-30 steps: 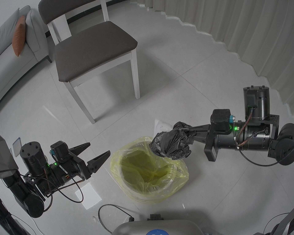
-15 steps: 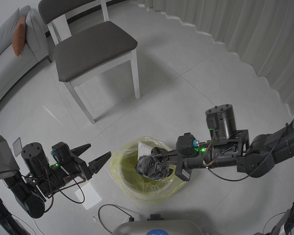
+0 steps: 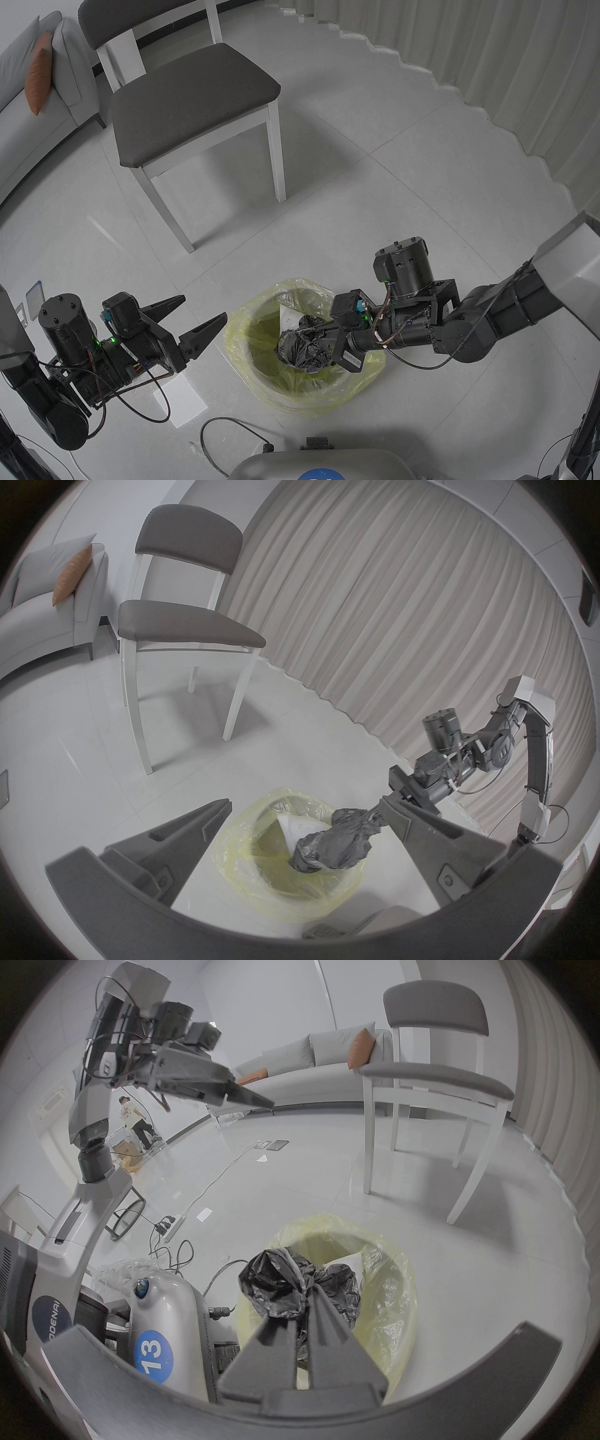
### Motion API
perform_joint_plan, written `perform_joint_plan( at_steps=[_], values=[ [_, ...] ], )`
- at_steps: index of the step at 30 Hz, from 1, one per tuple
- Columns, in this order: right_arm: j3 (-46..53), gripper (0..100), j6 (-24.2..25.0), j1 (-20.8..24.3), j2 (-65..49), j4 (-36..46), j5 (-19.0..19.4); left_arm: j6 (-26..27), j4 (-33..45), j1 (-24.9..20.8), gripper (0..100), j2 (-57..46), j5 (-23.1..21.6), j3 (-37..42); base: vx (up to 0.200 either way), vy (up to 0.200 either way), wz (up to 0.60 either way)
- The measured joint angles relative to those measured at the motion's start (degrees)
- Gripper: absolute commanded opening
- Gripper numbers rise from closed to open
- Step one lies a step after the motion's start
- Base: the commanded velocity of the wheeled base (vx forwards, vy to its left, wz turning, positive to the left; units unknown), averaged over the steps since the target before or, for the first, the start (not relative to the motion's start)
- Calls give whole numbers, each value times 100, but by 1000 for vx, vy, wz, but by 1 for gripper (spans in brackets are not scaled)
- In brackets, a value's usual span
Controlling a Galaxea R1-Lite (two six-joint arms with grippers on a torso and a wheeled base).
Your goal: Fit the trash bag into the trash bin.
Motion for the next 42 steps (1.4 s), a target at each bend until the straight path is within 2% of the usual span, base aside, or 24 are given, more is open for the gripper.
perform_joint_plan(
  at_steps=[12, 25, 42],
  values=[
    [-228, 0, -20, -111, 686, -6, 0, -27, 0, 6, 100, -11, -2, 11, 0, 0, 0],
    [127, 0, 9, 41, 360, -50, -4, -38, 0, -38, 100, -33, -2, 50, 0, 0, 0],
    [-870, 0, 28, -216, 1468, 123, -4, -55, 0, -124, 100, -144, 6, 174, 0, 0, 0]
  ],
)
